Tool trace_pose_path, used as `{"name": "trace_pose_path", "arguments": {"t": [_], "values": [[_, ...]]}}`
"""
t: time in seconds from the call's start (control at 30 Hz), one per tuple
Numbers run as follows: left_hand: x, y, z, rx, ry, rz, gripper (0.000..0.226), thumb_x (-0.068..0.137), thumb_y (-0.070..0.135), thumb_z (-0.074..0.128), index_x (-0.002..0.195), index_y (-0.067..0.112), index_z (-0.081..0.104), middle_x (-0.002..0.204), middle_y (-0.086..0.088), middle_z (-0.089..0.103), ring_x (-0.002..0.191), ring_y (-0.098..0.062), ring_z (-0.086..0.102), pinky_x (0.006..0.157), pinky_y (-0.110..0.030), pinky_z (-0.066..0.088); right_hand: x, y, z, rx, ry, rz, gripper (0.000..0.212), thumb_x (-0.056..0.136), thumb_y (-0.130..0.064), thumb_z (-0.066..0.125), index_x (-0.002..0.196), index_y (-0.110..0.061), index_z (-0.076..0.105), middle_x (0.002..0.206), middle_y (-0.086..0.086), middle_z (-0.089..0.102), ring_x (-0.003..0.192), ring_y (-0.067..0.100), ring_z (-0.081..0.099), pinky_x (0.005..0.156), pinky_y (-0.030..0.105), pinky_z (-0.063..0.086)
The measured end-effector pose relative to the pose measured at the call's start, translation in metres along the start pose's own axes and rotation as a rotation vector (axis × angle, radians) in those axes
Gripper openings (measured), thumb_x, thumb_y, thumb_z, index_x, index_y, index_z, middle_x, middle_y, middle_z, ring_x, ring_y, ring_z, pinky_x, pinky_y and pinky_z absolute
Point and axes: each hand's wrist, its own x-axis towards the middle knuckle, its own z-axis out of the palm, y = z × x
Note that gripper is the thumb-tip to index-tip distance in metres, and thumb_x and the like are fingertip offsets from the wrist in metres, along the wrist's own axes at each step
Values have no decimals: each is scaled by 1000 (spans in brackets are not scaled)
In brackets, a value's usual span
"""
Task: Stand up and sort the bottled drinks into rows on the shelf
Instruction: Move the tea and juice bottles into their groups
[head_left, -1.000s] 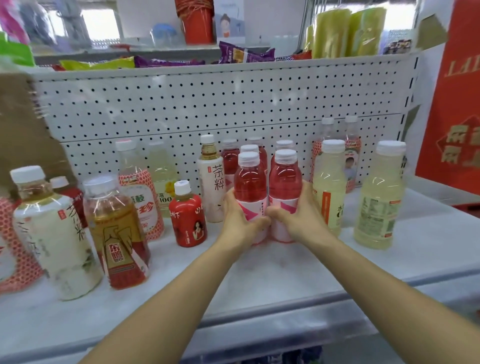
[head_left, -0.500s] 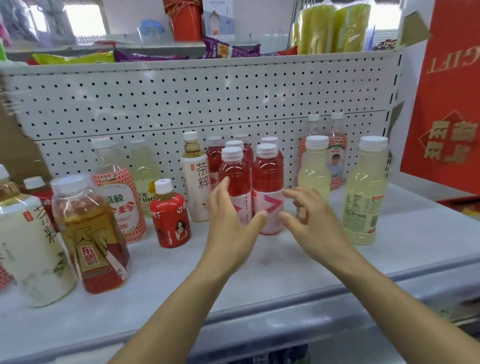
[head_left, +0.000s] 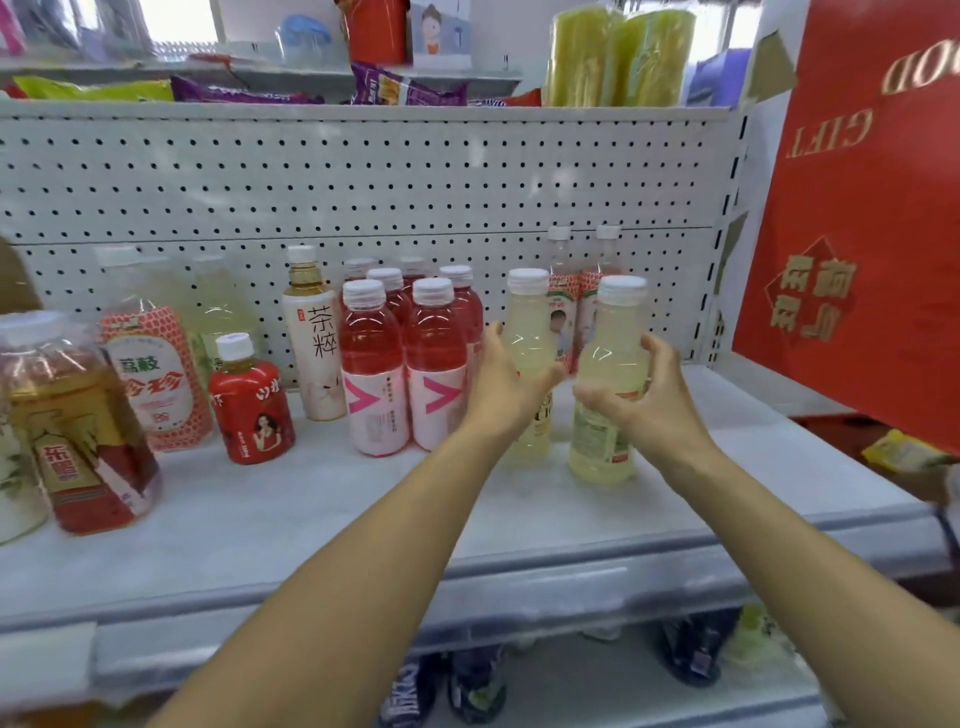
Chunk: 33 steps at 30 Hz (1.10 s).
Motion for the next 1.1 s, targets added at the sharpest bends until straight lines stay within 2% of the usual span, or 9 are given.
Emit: {"name": "trace_pose_path", "arguments": {"t": [0.1, 0.2, 0.27, 0.37, 0.5, 0.73, 0.83, 0.97, 1.1], "values": [[2, -5, 5, -7, 15, -20, 67, 74, 25, 85, 122, 23, 38, 112, 6, 56, 103, -9, 60, 91, -34, 51, 5, 6, 2, 22, -43, -23, 74, 77, -26, 82, 135, -21, 37, 111, -12, 58, 101, 0, 58, 80, 25, 46], [-5, -9, 2, 38, 18, -14, 64, 76, 29, 82, 120, 28, 36, 117, 5, 53, 108, -11, 58, 92, -35, 50, 3, 7, -2, 27, -52, -59, 45, 78, -24, 82, 109, -26, 49, 99, -12, 61, 90, -2, 59, 76, 23, 47], [-17, -6, -2, 45, 18, -12, 61, 79, 26, 80, 119, 28, 33, 111, 8, 54, 101, -4, 57, 87, -27, 47, 1, 7, -6, 23, -77, -96, 40, 79, -24, 81, 101, -31, 49, 97, -13, 61, 89, -2, 59, 76, 23, 48], [-39, -3, -11, 22, 2, -15, 60, 84, 25, 78, 124, 26, 34, 106, 18, 54, 97, 6, 54, 79, -17, 43, -5, 10, -10, 30, -108, -120, 43, 78, -27, 82, 108, -30, 51, 103, -11, 63, 95, 2, 61, 80, 27, 51], [-67, 1, -25, -10, -5, -20, 67, 84, 31, 78, 136, 24, 36, 113, 18, 58, 105, 4, 57, 91, -25, 49, -16, 11, -12, 72, -149, -117, 53, 75, -31, 82, 119, -23, 52, 103, -11, 65, 92, 1, 63, 72, 23, 49], [-107, 17, -53, -142, 191, 0, 52, 81, 37, 79, 124, 29, 50, 109, 11, 69, 100, -2, 67, 89, -32, 55, -40, -8, 9, 209, -167, -130, 53, 75, -41, 78, 121, -26, 56, 104, -6, 69, 91, 9, 68, 73, 33, 54], [-124, 28, -73, -162, 227, 1, 43, 81, 38, 78, 116, 36, 52, 106, 13, 69, 96, 0, 67, 83, -28, 54, -54, -28, 21, 259, -189, -167, 53, 74, -44, 77, 119, -27, 57, 101, -7, 70, 87, 6, 69, 72, 30, 52], [-152, 27, -108, -179, 274, -20, 44, 80, 39, 78, 116, 33, 53, 105, 12, 70, 94, -1, 68, 82, -28, 55, -81, -53, 45, 294, -254, -195, 58, 63, -56, 73, 113, -30, 59, 99, -8, 72, 85, 4, 70, 72, 30, 53], [-179, 18, -157, -171, 332, -55, 48, 72, 49, 78, 112, 34, 54, 104, 10, 70, 93, -4, 69, 81, -33, 56, -109, -70, 86, 303, -315, -201, 44, 69, -52, 73, 106, -35, 57, 96, -9, 71, 81, 0, 68, 69, 28, 51]]}}
